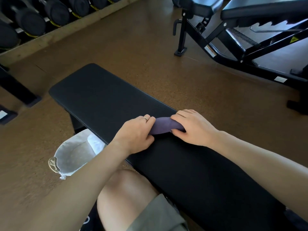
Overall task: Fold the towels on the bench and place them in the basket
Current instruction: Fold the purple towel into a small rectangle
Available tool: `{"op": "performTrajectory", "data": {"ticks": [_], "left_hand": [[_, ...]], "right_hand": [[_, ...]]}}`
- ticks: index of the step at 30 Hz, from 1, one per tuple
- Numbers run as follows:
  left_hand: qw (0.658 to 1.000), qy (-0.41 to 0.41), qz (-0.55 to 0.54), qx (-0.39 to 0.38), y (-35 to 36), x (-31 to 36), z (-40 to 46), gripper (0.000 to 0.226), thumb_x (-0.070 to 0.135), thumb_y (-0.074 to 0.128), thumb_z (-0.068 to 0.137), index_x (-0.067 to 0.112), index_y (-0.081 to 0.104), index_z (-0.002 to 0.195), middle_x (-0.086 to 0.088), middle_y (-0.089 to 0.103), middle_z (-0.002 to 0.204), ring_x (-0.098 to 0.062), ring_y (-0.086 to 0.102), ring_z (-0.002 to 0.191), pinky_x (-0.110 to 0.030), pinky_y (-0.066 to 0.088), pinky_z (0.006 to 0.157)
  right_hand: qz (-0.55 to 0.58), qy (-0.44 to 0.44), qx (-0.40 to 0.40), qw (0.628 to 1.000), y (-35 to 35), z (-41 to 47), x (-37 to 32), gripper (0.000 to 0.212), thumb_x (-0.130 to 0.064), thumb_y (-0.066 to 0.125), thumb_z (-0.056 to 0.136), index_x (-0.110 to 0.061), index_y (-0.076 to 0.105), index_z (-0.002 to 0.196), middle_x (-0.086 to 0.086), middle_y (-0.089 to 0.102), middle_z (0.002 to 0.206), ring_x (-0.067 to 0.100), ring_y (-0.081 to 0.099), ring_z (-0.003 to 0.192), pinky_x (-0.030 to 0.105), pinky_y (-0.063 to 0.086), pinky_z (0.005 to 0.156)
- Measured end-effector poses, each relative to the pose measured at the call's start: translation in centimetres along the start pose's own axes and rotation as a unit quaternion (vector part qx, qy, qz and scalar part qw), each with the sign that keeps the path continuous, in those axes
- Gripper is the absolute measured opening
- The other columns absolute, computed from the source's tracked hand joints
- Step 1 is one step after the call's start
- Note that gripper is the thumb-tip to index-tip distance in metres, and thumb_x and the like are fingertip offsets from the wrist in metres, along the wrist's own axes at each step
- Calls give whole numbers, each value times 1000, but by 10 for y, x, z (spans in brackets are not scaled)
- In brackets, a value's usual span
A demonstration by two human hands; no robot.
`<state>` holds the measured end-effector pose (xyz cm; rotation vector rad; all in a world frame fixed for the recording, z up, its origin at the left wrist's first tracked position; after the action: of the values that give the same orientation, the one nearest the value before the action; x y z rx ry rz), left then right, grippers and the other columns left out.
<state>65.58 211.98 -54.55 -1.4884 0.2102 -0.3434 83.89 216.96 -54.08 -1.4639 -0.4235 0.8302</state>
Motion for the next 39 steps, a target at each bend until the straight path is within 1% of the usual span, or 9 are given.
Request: {"op": "performTrajectory", "data": {"ticks": [5, 11, 15, 18, 21, 22, 31, 36, 39], "left_hand": [[951, -161, -264, -34, 3, -30, -30, 29, 38, 56, 78, 35, 60, 106, 17, 61, 101, -5, 56, 96, -30, 47, 83], [864, -299, -405, -7, 11, -40, -75, 28, 21, 70, 84, 37, 68, 107, 8, 57, 113, 1, 52, 106, -12, 40, 81], [739, -416, -526, 65, 12, -44, -99, 35, 11, 72, 78, 29, 67, 107, 3, 67, 105, -10, 63, 99, -18, 49, 78], [619, -514, -589, 77, 25, -49, -122, 46, 27, 76, 66, 20, 59, 108, -3, 66, 92, -18, 66, 83, -32, 55, 73], [494, -535, -685, 35, 30, -47, -138, 22, 31, 76, 84, 13, 63, 91, -5, 62, 82, -17, 65, 76, -35, 60, 80], [477, -535, -696, 31, 29, -48, -141, 22, 31, 76, 87, 12, 64, 90, -6, 64, 84, -18, 67, 79, -38, 60, 87], [484, -529, -693, 72, 19, -56, -138, 32, 24, 74, 88, 7, 64, 113, -16, 70, 112, -24, 68, 99, -37, 61, 74], [487, -531, -682, 125, 1, -118, -166, 42, 24, 71, 81, 5, 62, 117, -14, 64, 104, -25, 66, 79, -36, 58, 63], [513, -552, -639, 152, -4, -161, -190, 35, 17, 71, 62, 6, 58, 92, -14, 63, 93, -32, 64, 86, -42, 57, 72]], "right_hand": [[103, 45, -36, 993, 8, -1, -15, 27, -37, 62, 96, -19, 69, 115, -5, 65, 105, 11, 61, 95, 38, 54, 89], [130, 73, -66, 987, 23, -5, -47, 25, -36, 62, 97, -17, 66, 113, -1, 64, 108, 16, 58, 100, 40, 50, 91], [132, 71, -59, 987, 32, -8, -74, 21, -39, 63, 94, -19, 63, 101, -5, 63, 96, 14, 57, 91, 35, 50, 83], [127, 60, -46, 989, 35, -9, -95, 19, -37, 67, 91, -23, 54, 91, -10, 55, 87, 10, 51, 83, 28, 42, 75], [119, 52, -30, 991, 40, -5, -116, 19, -38, 65, 91, -25, 52, 93, -9, 52, 89, 13, 51, 84, 31, 45, 77], [119, 53, -27, 991, 42, -3, -121, 20, -39, 64, 91, -22, 55, 96, -8, 52, 90, 14, 51, 85, 32, 46, 79], [196, 90, -33, 976, 60, 24, -184, 29, -35, 66, 86, -24, 40, 95, 0, 51, 95, 23, 54, 80, 32, 36, 65], [313, 87, -70, 943, 74, 68, -239, 35, -36, 74, 82, -21, 51, 104, 3, 51, 104, 19, 60, 81, 32, 53, 71], [373, 96, -102, 917, 94, 103, -274, 38, -43, 80, 78, -18, 56, 95, 2, 59, 98, 15, 60, 80, 31, 48, 64]]}}
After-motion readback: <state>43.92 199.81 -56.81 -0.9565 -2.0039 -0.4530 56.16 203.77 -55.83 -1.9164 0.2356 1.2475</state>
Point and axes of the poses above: each hand's wrist, its own z-axis towards the middle knuckle, its own y-axis out of the palm, x = y × z, the point moved 5 cm from there along z, towards the middle knuckle
